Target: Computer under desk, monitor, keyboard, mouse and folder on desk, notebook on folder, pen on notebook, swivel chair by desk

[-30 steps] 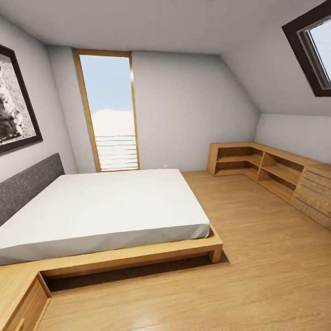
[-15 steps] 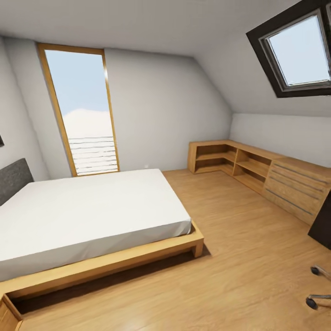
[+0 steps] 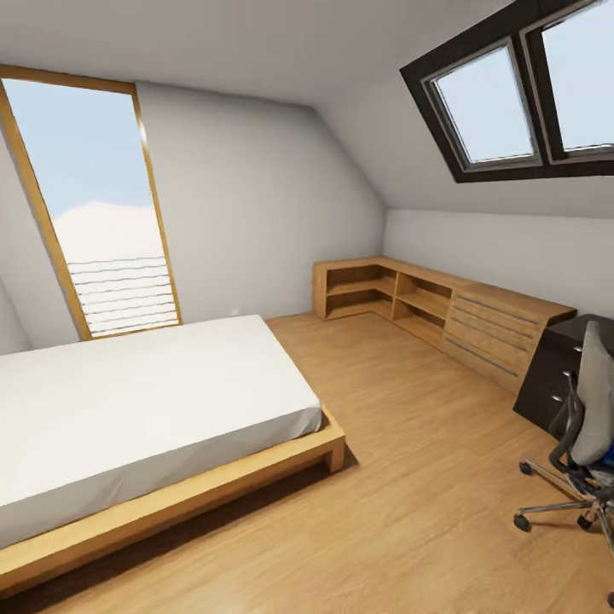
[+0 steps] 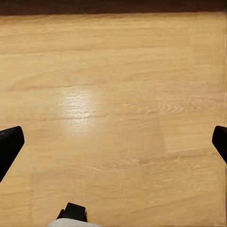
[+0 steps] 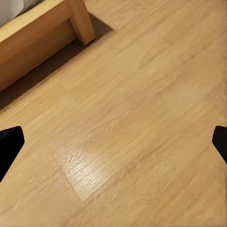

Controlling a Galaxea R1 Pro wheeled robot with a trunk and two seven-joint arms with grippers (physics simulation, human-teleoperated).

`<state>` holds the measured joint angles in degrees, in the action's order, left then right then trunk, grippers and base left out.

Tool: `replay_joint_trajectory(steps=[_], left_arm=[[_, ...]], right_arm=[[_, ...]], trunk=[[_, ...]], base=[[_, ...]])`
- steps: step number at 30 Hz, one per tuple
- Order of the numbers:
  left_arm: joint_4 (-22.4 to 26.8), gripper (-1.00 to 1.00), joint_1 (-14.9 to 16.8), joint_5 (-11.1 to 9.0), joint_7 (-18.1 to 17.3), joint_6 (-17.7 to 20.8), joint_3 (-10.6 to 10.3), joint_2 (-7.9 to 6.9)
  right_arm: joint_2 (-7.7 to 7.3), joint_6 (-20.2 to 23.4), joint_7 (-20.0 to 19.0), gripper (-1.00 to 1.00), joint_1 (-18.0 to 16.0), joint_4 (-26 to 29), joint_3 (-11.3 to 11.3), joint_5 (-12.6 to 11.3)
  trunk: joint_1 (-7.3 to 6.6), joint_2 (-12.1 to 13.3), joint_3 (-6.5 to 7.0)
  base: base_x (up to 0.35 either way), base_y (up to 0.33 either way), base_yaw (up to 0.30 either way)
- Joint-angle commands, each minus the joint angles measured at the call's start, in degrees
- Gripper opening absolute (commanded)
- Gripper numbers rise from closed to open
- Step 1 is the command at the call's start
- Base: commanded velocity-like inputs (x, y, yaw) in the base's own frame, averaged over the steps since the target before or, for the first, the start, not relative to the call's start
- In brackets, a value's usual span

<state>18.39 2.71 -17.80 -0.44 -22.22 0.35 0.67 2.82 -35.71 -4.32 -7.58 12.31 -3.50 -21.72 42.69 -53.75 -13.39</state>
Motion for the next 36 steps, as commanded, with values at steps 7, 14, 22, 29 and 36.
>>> replay_joint_trajectory(steps=[7, 14, 22, 29, 36], left_arm=[[-0.02, 1.00, 0.02, -0.22, 0.08, -0.19, -1.81, -0.05], [-0.02, 1.00, 0.02, -0.28, 0.09, -0.19, -1.92, -0.12], [-0.20, 1.00, 0.02, -0.30, 0.09, -0.12, -1.78, -0.34], [-0.28, 1.00, 0.02, -0.30, 0.12, -0.10, -1.75, -0.41], [-0.28, 1.00, 0.02, -0.30, 0.14, -0.10, -1.75, -0.41]], right_arm=[[-0.08, -0.30, -0.31, 1.00, -0.06, -0.06, -0.41, -0.42], [-0.07, 0.04, 0.94, 1.00, -0.06, -0.08, -2.50, 11.04], [0.79, 0.29, 2.72, 1.00, -0.06, -0.09, -2.98, 13.46], [1.05, 3.75, 2.91, 1.00, -0.06, 0.19, -3.00, 13.64], [0.81, 3.87, 2.92, 1.00, -0.06, 0.29, -2.63, 13.22]], trunk=[[0.00, -0.05, -0.08], [0.00, -0.05, -0.08], [0.00, -0.05, -0.27], [0.00, -0.05, -0.80], [0.00, -0.05, -1.33]], base=[[0.000, 0.000, -0.300], [0.000, 0.000, -0.300], [0.000, 0.000, -0.269], [0.000, 0.000, -0.185], [0.000, 0.000, -0.179]])
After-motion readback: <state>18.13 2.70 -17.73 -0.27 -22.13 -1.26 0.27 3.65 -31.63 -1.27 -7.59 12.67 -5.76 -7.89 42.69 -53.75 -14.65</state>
